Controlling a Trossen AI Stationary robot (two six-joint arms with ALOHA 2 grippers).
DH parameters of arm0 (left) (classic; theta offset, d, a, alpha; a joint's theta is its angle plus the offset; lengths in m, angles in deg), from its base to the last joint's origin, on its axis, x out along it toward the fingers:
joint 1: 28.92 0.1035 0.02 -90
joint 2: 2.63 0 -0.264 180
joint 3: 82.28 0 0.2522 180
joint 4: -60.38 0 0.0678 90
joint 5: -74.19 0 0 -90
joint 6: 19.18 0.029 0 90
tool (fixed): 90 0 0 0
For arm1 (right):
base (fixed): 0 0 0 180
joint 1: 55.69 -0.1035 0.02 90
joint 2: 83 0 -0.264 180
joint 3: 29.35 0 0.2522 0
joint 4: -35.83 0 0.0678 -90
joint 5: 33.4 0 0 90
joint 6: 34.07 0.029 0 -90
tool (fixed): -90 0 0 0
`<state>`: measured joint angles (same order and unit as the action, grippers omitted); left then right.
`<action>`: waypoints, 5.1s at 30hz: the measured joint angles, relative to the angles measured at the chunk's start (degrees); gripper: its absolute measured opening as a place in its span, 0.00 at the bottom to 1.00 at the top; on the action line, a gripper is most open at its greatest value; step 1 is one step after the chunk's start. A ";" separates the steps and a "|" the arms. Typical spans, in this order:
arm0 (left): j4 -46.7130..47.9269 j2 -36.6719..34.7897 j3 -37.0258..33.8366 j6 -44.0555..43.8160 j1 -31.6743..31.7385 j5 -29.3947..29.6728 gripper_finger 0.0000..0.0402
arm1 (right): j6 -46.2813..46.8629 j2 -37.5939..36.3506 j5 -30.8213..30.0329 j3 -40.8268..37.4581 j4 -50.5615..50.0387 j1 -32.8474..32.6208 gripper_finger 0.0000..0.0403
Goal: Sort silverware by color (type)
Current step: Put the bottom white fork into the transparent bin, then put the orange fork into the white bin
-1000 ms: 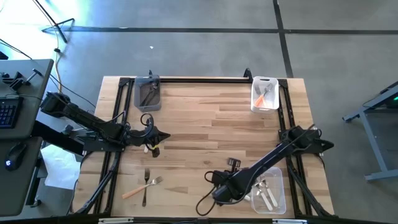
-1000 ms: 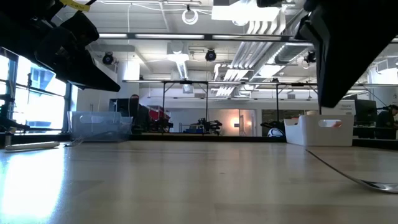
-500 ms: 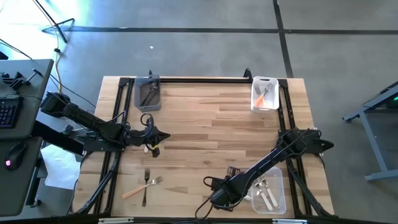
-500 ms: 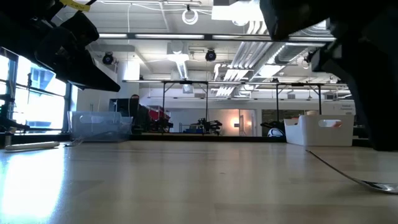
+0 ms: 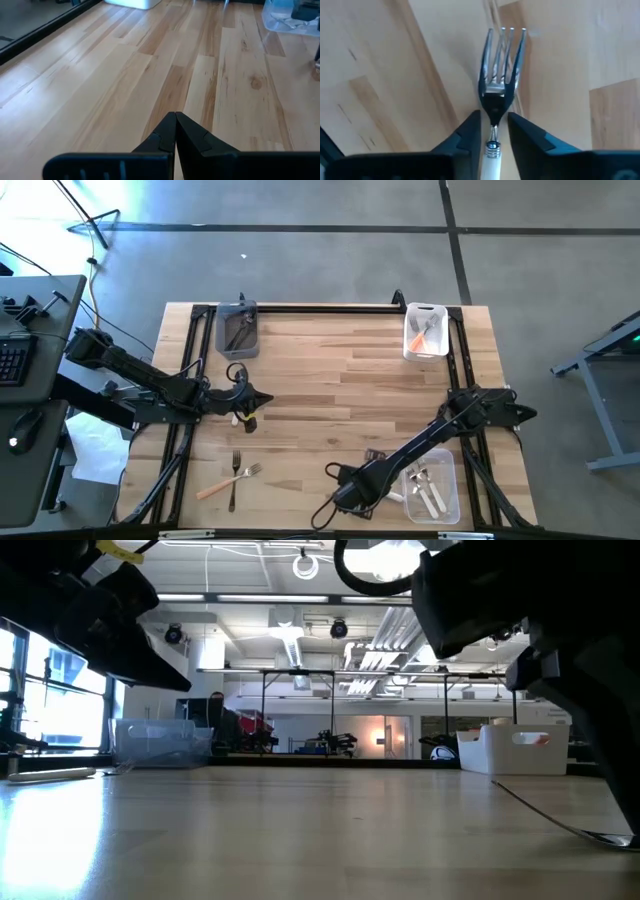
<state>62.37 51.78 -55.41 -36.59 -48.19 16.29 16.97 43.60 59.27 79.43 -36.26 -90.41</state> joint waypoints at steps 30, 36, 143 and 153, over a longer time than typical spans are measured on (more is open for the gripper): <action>0.33 0.02 0.00 0.02 -0.02 0.03 0.00 | 14.89 -19.14 0.84 -0.27 -8.82 0.73 0.00; 0.35 0.01 0.00 0.02 -0.01 0.03 0.00 | 32.30 -22.89 0.84 -0.27 -21.96 -4.09 0.00; 51.31 41.75 37.44 -57.50 -36.24 -34.99 0.24 | -55.57 -39.79 3.57 -57.94 97.97 35.06 0.00; 59.13 32.60 37.18 -61.45 -36.26 -37.30 0.07 | -55.44 -39.79 3.57 -57.92 97.95 35.06 0.00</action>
<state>121.50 84.38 -18.24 -98.04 -84.44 -21.01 -38.47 3.81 62.84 21.51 61.69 -55.35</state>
